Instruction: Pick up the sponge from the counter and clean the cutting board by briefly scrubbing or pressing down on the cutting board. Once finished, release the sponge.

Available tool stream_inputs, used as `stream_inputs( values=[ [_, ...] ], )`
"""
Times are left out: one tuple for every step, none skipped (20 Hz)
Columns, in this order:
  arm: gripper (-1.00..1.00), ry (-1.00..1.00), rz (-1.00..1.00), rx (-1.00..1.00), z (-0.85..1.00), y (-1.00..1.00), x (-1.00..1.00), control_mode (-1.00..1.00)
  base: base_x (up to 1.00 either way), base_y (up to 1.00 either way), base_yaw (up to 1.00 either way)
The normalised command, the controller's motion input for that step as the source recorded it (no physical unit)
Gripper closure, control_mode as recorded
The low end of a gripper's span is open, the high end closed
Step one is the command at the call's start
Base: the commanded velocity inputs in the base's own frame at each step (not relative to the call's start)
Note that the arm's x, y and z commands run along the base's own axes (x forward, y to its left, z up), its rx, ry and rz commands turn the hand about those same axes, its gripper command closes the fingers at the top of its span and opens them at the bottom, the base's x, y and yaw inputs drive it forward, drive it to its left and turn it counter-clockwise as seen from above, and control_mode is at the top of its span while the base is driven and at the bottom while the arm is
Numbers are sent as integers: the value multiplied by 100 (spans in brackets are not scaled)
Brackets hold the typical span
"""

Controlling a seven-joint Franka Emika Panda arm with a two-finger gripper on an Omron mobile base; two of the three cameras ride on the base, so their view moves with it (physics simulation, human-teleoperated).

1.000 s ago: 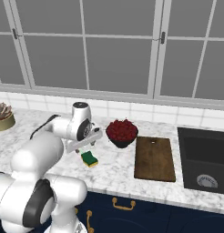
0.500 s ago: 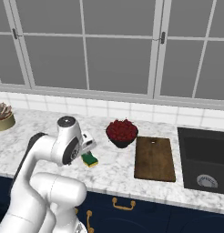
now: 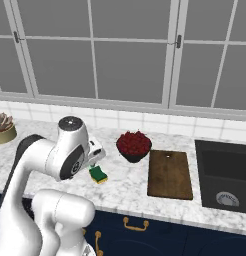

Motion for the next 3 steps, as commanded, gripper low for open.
stream_inputs(
  values=[
    [-100, -60, -1, 0, 0, 4, -100, -100, 0, 0, 0],
    [-100, -61, -1, 4, 0, 6, -100, -100, 0, 0, 0],
    [-100, -61, -3, 6, 0, 14, -100, -100, 0, 0, 0]
  ],
)
